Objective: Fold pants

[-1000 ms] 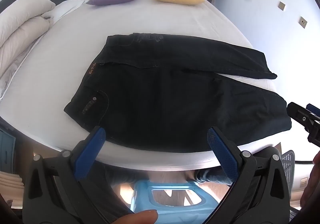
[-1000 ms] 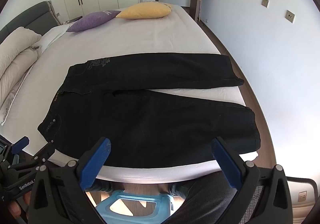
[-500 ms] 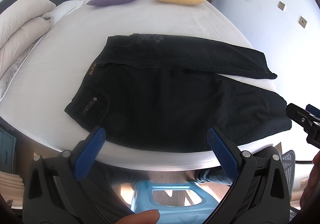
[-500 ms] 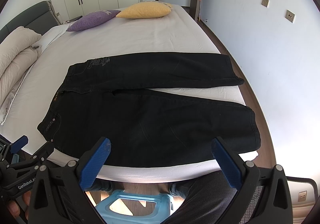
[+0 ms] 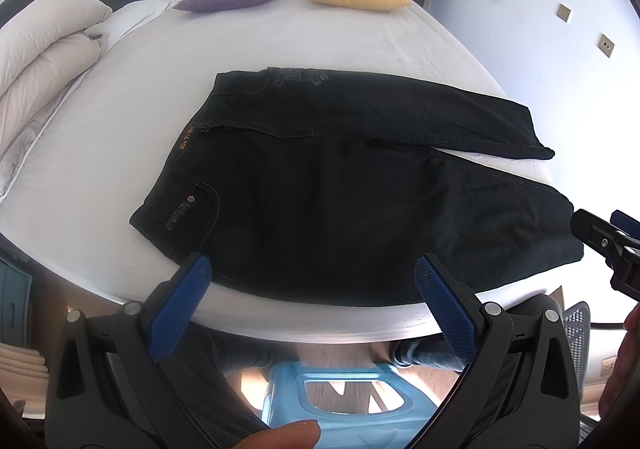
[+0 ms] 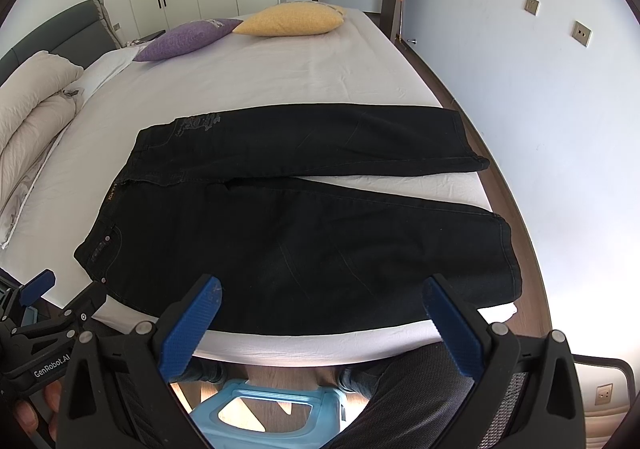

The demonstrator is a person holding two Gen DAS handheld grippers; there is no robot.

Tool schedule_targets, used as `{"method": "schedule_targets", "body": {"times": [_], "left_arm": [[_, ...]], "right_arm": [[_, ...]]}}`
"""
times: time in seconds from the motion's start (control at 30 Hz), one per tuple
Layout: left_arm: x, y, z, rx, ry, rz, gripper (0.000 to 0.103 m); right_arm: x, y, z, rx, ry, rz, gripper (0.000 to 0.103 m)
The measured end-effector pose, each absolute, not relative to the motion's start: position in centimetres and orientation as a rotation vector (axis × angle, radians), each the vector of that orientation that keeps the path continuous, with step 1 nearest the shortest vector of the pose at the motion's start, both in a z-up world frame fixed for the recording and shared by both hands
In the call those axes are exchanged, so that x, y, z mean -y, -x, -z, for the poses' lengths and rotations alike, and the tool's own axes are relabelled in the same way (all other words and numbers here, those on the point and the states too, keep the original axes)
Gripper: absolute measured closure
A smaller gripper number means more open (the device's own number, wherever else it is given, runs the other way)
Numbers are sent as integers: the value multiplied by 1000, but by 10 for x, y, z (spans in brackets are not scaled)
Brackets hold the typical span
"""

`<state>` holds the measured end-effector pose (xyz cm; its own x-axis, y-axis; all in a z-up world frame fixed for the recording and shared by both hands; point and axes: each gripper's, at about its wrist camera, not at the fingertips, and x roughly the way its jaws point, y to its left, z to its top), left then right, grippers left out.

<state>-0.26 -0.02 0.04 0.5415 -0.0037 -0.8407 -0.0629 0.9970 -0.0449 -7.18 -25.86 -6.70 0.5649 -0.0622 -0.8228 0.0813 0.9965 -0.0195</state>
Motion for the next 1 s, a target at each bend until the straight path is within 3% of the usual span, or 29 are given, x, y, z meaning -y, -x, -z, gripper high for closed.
{"method": "schedule_targets", "body": {"times": [1.0], "left_arm": [[-1,3,-1,-999,71,-37,0]], "right_arm": [[257,72,69,-972,-21,84,0]]}}
